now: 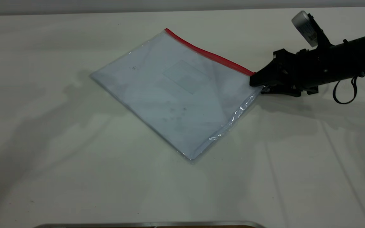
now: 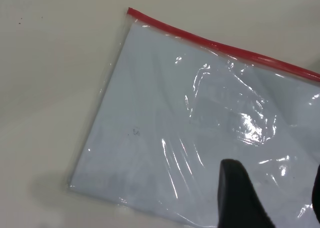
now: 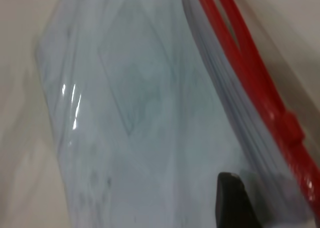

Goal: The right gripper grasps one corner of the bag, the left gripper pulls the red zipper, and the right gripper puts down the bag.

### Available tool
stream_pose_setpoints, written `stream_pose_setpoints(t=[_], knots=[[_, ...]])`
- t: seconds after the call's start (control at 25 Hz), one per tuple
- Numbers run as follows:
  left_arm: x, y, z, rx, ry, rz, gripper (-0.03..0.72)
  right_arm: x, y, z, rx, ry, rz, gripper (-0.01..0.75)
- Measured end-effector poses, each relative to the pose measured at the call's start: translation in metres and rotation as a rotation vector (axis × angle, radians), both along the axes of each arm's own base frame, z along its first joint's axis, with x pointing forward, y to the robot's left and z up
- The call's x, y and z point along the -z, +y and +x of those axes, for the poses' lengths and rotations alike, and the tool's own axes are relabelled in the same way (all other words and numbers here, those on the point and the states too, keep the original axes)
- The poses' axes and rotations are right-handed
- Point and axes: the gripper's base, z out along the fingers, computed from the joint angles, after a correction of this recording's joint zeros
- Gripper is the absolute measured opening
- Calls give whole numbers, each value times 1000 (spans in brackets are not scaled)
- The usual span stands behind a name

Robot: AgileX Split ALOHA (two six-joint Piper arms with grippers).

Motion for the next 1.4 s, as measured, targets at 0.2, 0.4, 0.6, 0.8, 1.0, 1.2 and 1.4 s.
stream_pose_setpoints(t=[0.2, 0.4, 0.6, 0.8, 1.0, 1.2, 1.4], knots=[[0, 0, 0, 1, 0, 0, 425, 5, 3, -2, -3, 16, 22, 370], [0, 0, 0, 0, -1, 0, 425, 2, 14, 1, -26, 6, 36, 326], [0, -1, 0, 1, -1, 0, 425, 0, 23, 8, -45, -21, 15, 303], [-2, -1, 1, 0, -9, -1, 425, -3, 25, 9, -56, -32, 47, 63], [-2, -1, 1, 0, -9, -1, 425, -12, 32, 4, -161, -60, 131, 34], [-2, -1, 1, 0, -9, -1, 425, -32, 30, -8, -436, -49, 38, 34], [-1, -1, 2, 4, -9, 3, 425, -62, -9, 9, -505, -59, -143, 34]])
